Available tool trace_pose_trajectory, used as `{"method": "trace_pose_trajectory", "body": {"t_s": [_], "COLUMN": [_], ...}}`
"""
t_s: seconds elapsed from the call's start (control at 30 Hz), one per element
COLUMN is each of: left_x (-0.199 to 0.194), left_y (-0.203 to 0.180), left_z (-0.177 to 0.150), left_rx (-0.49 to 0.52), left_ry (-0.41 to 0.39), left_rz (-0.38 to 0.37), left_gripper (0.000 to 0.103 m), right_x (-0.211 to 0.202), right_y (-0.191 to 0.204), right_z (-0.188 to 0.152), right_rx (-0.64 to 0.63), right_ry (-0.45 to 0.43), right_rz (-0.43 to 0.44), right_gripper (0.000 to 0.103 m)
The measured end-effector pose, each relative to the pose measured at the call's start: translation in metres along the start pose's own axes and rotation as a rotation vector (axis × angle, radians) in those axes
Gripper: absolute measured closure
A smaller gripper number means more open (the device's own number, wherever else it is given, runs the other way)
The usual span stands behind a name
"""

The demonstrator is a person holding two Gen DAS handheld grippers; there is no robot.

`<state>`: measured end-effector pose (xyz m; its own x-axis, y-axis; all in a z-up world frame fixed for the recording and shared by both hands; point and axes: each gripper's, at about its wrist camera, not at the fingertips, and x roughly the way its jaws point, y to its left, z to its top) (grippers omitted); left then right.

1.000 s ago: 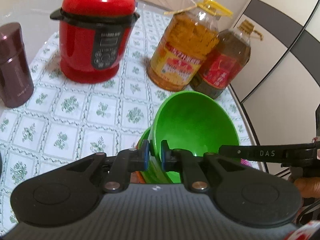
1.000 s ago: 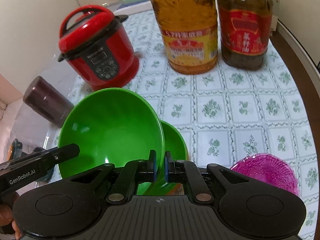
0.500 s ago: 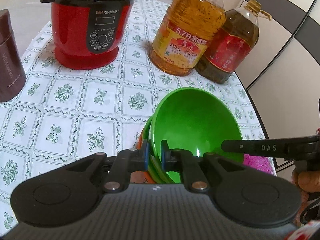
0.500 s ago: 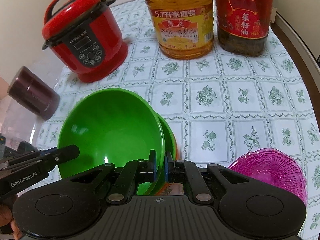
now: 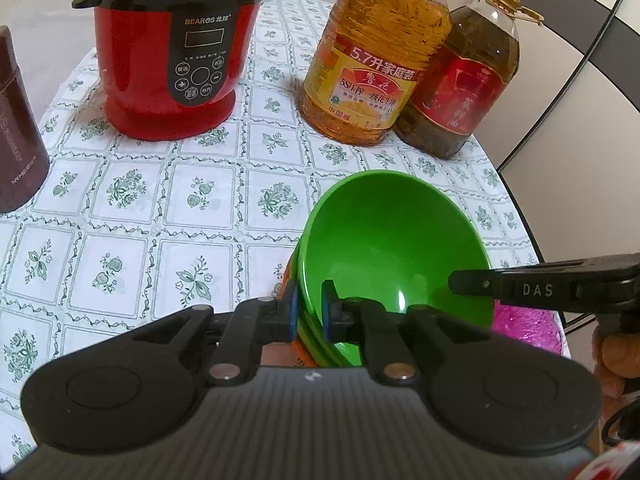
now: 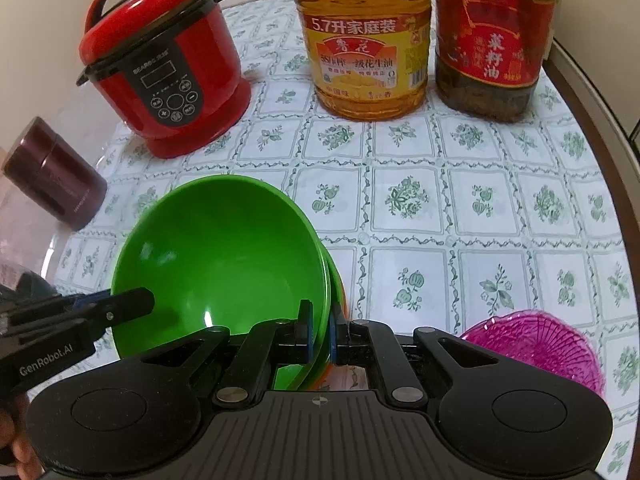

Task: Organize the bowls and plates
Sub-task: 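Lower the small green bowl into the bowl stack with both tools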

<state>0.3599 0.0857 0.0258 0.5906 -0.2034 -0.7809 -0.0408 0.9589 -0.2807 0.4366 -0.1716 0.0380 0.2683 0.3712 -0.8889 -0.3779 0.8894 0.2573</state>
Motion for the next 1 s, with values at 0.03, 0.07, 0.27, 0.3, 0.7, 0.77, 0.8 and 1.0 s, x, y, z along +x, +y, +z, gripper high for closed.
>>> {"method": "trace_pose_trajectory", "body": {"t_s": [0.03,0.07,0.27,0.3,0.7,0.77,0.8,1.0], "left_x": [0.000,0.000,-0.001,-0.001,-0.008,-0.012,-0.014,-0.021], "left_y": [0.000,-0.001,-0.003,-0.003,0.002,0.004,0.004,0.005], "left_z": [-0.001,-0.001,-0.002,-0.002,-0.001,-0.001,0.000,0.002], "left_rx": [0.007,0.013,0.023,0.023,-0.006,-0.020,-0.027,-0.045], "left_ry": [-0.003,-0.006,-0.015,-0.016,-0.044,-0.055,-0.060,-0.079], "left_rz": [0.004,0.008,0.015,0.015,-0.005,-0.016,-0.019,-0.033], "left_gripper": [0.093,0.093,0.093,0.093,0.093,0.093,0.093,0.093], "right_x": [0.000,0.000,0.002,0.002,-0.001,-0.007,-0.010,-0.026], "right_y": [0.001,0.002,0.003,0.004,-0.005,-0.010,-0.011,-0.018], "right_z": [0.000,-0.001,-0.003,-0.004,-0.003,-0.003,-0.002,0.001], "right_rx": [-0.009,-0.017,-0.050,-0.056,-0.043,-0.016,-0.004,0.032], "right_ry": [-0.004,-0.007,-0.024,-0.025,-0.060,-0.079,-0.089,-0.150], "right_rz": [-0.008,-0.014,-0.040,-0.040,0.014,0.036,0.044,0.062], "right_gripper": [0.096,0.096,0.095,0.095,0.095,0.094,0.094,0.095]}}
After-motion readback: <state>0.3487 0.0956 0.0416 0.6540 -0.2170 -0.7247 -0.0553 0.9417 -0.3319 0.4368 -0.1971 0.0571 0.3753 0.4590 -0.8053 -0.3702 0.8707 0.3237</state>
